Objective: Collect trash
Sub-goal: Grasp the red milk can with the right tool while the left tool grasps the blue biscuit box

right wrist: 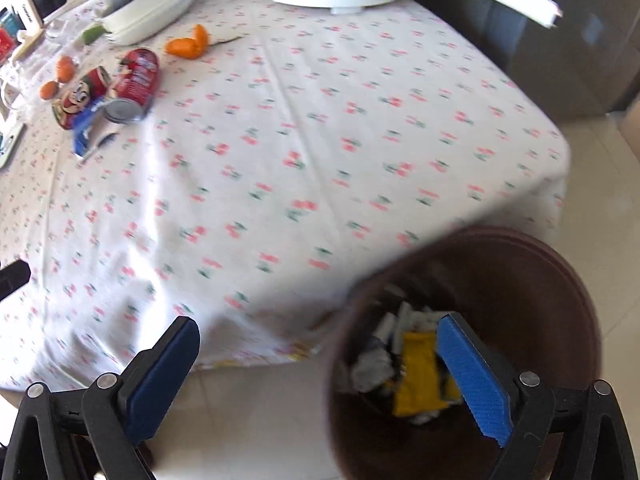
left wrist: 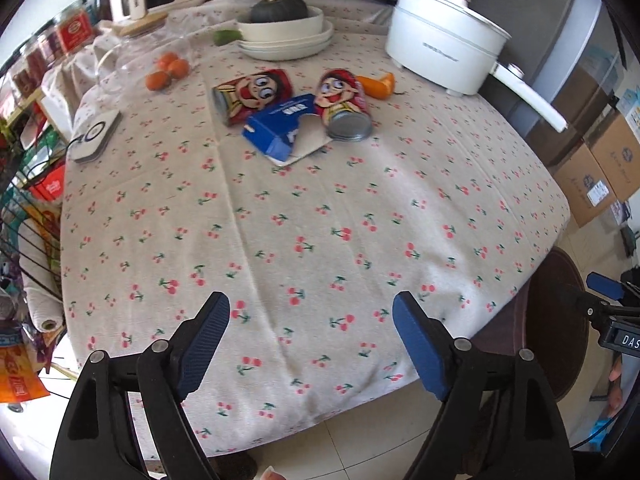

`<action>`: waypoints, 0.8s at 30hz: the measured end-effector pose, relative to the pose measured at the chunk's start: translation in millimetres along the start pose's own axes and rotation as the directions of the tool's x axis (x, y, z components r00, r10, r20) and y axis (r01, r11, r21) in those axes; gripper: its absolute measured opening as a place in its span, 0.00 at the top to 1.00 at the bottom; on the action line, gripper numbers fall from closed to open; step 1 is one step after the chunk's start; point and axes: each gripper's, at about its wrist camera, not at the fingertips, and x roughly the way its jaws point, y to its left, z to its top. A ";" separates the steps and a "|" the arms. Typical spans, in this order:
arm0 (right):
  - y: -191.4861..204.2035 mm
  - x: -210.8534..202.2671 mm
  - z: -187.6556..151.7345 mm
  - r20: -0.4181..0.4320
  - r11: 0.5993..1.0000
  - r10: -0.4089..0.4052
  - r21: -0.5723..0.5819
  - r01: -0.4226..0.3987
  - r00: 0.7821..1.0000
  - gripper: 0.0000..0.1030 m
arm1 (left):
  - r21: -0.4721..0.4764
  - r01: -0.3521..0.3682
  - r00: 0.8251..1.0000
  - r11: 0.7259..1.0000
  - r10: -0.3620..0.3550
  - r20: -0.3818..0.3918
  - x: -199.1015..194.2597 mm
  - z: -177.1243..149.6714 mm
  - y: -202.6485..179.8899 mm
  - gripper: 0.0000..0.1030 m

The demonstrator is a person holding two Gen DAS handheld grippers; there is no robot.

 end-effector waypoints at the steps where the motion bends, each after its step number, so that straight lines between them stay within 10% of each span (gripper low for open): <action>1: 8.8 3.1 4.8 -0.001 1.000 0.011 0.000 -0.011 1.000 0.04 | -0.017 -0.010 1.000 1.000 0.010 0.001 -0.4 1.0 9.7 0.16; 24: 173.2 94.7 150.9 0.010 0.992 0.079 -0.101 -0.077 0.997 0.06 | -0.118 -0.165 0.986 0.979 0.163 -0.027 24.7 21.8 131.6 0.16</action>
